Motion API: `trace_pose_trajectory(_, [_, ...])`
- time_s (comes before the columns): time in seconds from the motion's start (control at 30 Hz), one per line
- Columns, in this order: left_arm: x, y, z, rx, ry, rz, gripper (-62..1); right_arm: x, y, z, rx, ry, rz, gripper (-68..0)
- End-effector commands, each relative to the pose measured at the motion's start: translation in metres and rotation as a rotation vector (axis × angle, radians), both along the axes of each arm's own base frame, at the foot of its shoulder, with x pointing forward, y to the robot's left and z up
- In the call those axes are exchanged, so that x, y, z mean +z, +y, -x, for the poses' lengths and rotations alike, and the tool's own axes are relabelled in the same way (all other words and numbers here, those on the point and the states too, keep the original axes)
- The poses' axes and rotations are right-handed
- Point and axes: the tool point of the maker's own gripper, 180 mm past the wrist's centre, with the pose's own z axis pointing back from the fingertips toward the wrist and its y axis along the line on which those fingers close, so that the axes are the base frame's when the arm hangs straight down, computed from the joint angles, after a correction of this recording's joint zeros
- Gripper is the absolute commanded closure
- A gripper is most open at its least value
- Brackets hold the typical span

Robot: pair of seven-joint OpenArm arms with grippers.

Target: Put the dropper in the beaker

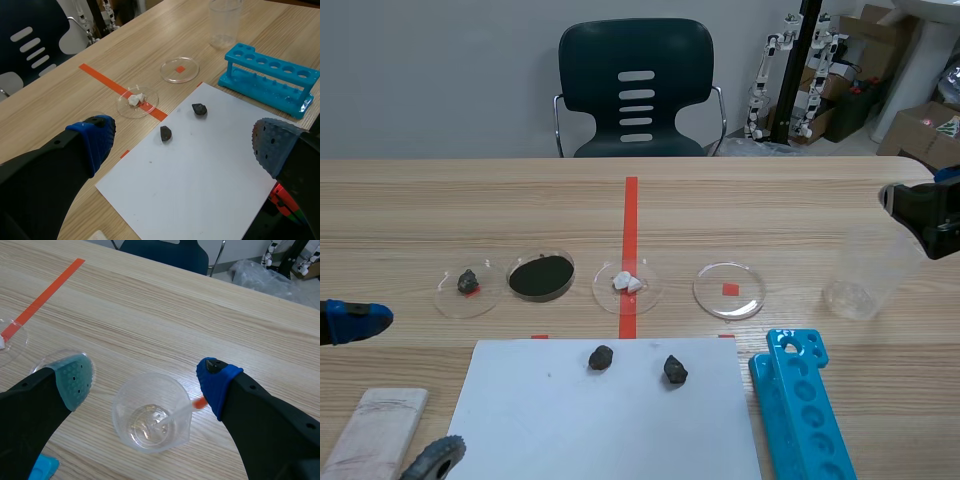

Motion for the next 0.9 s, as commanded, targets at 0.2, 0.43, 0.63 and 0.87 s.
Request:
trace_pose_trajectory(0.2, [0.008,-0.003,-0.002,0.005,-0.024,0.032,-57.2,0.016,-0.001,-0.005,0.016,-0.04,0.008,-43.7])
trace_pose_trajectory(0.43, [0.008,-0.003,-0.002,0.005,-0.024,0.032,-57.2,0.042,0.008,-0.003,0.065,-0.083,-0.009,-43.7])
trace_pose_trajectory(0.63, [0.008,-0.003,-0.002,0.005,-0.024,0.032,-57.2,0.047,0.028,0.008,0.124,-0.086,-0.011,-43.7])
trace_pose_trajectory(0.87, [0.008,-0.003,-0.002,0.005,-0.024,0.032,-57.2,0.048,0.066,0.036,0.227,-0.074,-0.017,-43.7])
